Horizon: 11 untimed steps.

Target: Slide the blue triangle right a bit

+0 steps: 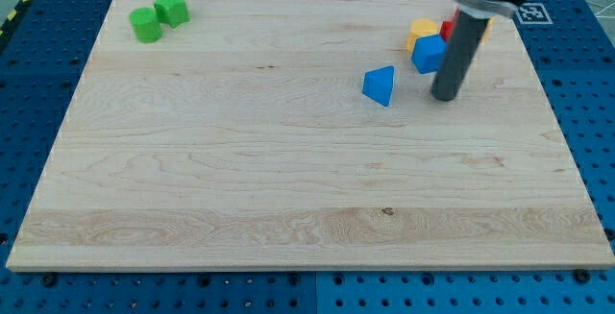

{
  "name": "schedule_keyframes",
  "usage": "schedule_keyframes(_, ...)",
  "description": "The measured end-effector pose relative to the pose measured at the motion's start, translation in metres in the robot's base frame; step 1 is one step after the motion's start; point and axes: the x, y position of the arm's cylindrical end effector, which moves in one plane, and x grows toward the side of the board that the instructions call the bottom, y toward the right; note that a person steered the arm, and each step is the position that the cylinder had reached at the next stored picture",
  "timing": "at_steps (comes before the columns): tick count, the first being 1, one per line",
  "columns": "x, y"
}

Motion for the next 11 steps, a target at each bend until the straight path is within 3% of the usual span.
schedule_keyframes(2, 0.115, -0.028)
schedule_keyframes(3, 0.11, -0.058)
schedule_keyframes(6, 0.019, -0.076)
schedule_keyframes(11, -0.034, -0.073)
